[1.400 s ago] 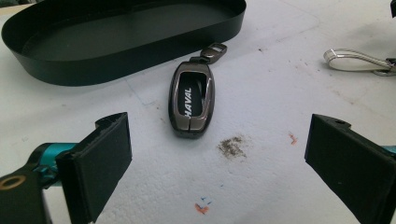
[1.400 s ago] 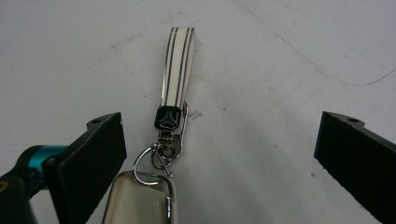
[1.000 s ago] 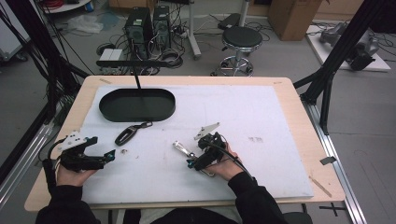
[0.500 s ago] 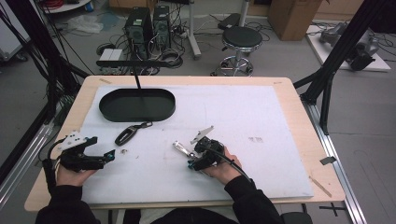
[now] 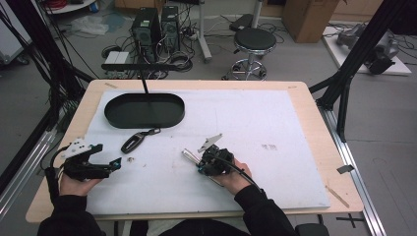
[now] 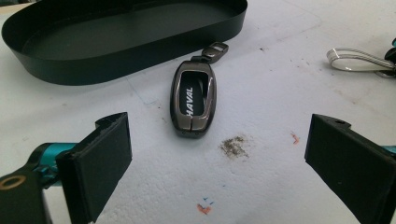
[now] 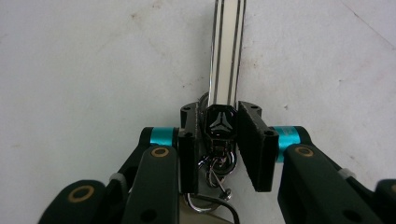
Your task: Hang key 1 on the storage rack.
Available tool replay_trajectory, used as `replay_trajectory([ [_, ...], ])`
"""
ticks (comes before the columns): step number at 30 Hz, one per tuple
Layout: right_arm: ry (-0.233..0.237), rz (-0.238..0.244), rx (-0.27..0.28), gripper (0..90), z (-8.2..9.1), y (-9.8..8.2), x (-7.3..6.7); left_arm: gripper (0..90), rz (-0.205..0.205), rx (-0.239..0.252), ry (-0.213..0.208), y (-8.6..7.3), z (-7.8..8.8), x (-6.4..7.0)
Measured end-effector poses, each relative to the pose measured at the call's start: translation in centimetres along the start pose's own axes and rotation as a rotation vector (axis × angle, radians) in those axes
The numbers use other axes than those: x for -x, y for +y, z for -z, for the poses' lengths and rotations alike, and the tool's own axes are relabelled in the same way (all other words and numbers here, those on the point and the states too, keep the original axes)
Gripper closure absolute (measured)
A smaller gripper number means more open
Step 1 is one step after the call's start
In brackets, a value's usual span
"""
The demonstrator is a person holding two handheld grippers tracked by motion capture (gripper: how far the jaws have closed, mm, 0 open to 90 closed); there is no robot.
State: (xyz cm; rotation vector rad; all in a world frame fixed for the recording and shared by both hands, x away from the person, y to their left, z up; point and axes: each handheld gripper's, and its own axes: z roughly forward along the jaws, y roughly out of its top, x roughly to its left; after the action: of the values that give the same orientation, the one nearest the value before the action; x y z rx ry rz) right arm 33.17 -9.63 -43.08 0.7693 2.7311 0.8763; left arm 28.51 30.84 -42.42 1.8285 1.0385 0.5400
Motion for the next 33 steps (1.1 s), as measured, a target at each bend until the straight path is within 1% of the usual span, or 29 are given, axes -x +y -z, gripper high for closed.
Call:
replay_trajectory([
  [3,-0.001,0.004,0.0,73.7,0.0,0.0,-0.1,7.8,-0.001,-0.001,0.001,0.0,0.0,0.0],
  [8,-0.007,-0.005,0.0,74.2,0.0,0.0,-0.2,7.8,-0.001,-0.003,0.0,0.0,0.0,-0.1],
  [11,-0.003,-0.022,0.003,74.2,0.1,0.0,-0.1,7.8,0.002,0.001,-0.001,0.0,0.0,-0.1],
  [13,-0.006,-0.019,0.006,74.3,0.1,0.0,0.0,7.8,0.0,0.001,0.001,0.0,0.0,-0.1],
  [14,-0.005,-0.027,0.008,74.3,0.1,0.0,0.0,7.8,0.001,0.002,-0.001,0.0,0.0,-0.1],
  [16,0.013,-0.048,0.027,74.3,0.5,0.0,0.3,7.8,0.0,0.002,-0.001,0.0,0.0,-0.1],
  [18,0.012,-0.056,0.032,74.3,0.6,0.0,0.3,7.8,0.001,0.002,-0.001,0.0,0.0,-0.2],
  [19,0.018,-0.062,0.047,74.3,0.8,0.0,0.5,7.8,0.001,0.002,-0.001,0.0,0.0,-0.2],
  [20,0.024,-0.084,0.065,74.3,1.2,0.0,0.8,7.8,0.001,0.002,0.0,0.0,0.0,-0.2],
  [23,0.027,-0.097,0.078,74.3,1.7,0.0,1.1,7.8,0.0,0.002,-0.001,0.0,0.0,-0.2],
  [25,0.025,-0.101,0.096,74.3,2.1,0.1,1.5,7.8,0.001,0.001,-0.001,0.0,0.0,-0.2],
  [26,0.034,-0.109,0.108,74.3,2.4,0.1,1.8,7.8,0.001,0.001,-0.001,0.0,0.0,-0.2],
  [28,0.032,-0.115,0.126,74.3,3.0,0.2,2.1,7.8,0.001,0.001,-0.001,0.0,0.0,-0.1],
  [29,0.04,-0.126,0.14,74.3,3.4,0.5,2.5,7.8,0.002,0.0,-0.001,0.0,0.0,-0.1],
  [31,0.038,-0.13,0.145,74.3,3.6,0.6,2.6,7.8,0.004,0.0,-0.001,0.0,0.0,-0.1],
  [33,0.046,-0.136,0.163,74.3,4.1,0.9,2.9,7.8,0.003,-0.001,0.0,0.0,0.0,-0.1],
])
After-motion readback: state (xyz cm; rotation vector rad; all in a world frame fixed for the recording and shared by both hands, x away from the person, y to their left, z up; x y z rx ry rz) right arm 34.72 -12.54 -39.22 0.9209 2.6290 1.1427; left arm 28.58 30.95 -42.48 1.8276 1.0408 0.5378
